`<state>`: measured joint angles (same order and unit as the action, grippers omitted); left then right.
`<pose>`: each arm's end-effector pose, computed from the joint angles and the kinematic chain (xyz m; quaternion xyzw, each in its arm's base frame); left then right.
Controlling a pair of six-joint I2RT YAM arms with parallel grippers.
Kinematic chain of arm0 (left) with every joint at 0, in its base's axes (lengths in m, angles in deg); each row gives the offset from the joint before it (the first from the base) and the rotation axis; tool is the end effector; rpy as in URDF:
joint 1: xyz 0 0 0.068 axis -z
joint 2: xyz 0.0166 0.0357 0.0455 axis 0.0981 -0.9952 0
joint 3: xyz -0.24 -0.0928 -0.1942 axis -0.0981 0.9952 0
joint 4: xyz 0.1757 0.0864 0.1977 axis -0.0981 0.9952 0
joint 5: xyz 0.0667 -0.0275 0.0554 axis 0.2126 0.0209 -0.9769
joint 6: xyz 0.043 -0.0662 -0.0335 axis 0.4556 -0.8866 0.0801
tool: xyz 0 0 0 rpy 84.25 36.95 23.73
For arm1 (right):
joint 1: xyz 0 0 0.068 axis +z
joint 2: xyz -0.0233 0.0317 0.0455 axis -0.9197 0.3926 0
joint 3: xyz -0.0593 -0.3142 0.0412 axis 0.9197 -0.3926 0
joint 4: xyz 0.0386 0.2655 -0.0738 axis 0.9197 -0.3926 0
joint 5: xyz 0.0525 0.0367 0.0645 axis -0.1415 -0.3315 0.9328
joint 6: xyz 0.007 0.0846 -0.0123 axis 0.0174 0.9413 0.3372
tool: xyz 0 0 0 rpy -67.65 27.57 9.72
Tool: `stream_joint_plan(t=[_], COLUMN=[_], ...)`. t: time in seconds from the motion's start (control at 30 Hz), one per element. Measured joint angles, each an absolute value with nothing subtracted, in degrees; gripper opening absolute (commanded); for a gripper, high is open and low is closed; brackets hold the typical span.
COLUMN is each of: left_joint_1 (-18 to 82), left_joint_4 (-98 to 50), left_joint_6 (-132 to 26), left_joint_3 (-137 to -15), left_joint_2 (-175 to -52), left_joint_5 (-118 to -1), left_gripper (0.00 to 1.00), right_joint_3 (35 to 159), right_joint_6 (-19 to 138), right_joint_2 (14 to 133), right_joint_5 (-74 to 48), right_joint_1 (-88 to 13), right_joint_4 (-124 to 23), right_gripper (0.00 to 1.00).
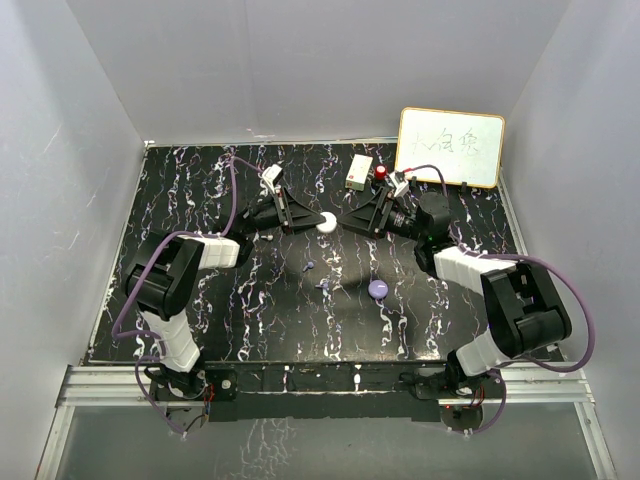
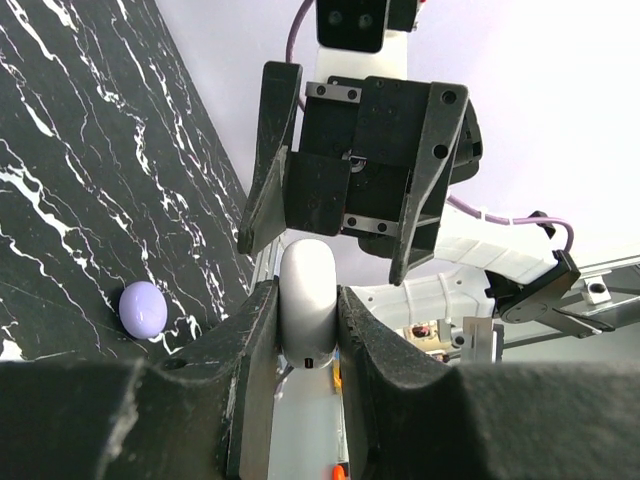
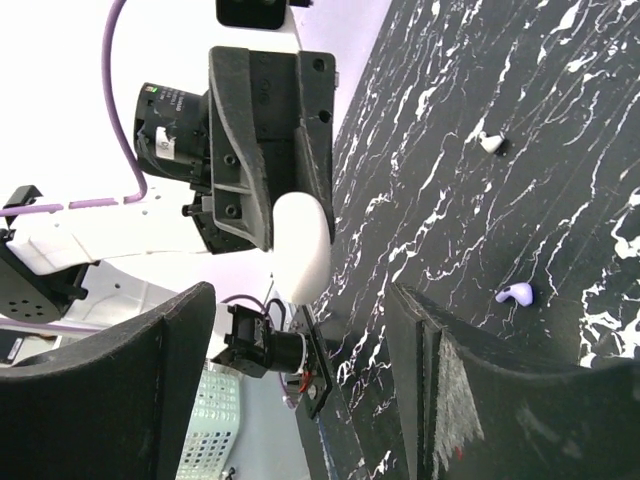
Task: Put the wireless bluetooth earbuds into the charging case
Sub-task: Open the charging case.
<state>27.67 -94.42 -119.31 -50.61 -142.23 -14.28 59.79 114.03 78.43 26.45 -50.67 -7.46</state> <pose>0.3517 -0.2082 0.2611 0.0630 0.6471 -0.7190 0.2458 0.3156 0.1494 0.2640 0.0091 0.7275 0.6176 0.2987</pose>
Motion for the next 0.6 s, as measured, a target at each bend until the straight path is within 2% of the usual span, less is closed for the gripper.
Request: stream_joint_plan(t=[0.6], left_joint_1=[29.48], left_joint_4=[-95.73], left_joint_6=[-122.31], left_joint_3=[-51.68], left_joint_2=[-142.31], left_joint_5=[-13.30], left_gripper=[0.00], right_joint_3=[59.79], right_joint_6=[123.36], right_joint_2=[82.80], right_joint_5=[29.22], right_joint_1=[-50.65], right_joint_4=[5.11], right_gripper=[0.49])
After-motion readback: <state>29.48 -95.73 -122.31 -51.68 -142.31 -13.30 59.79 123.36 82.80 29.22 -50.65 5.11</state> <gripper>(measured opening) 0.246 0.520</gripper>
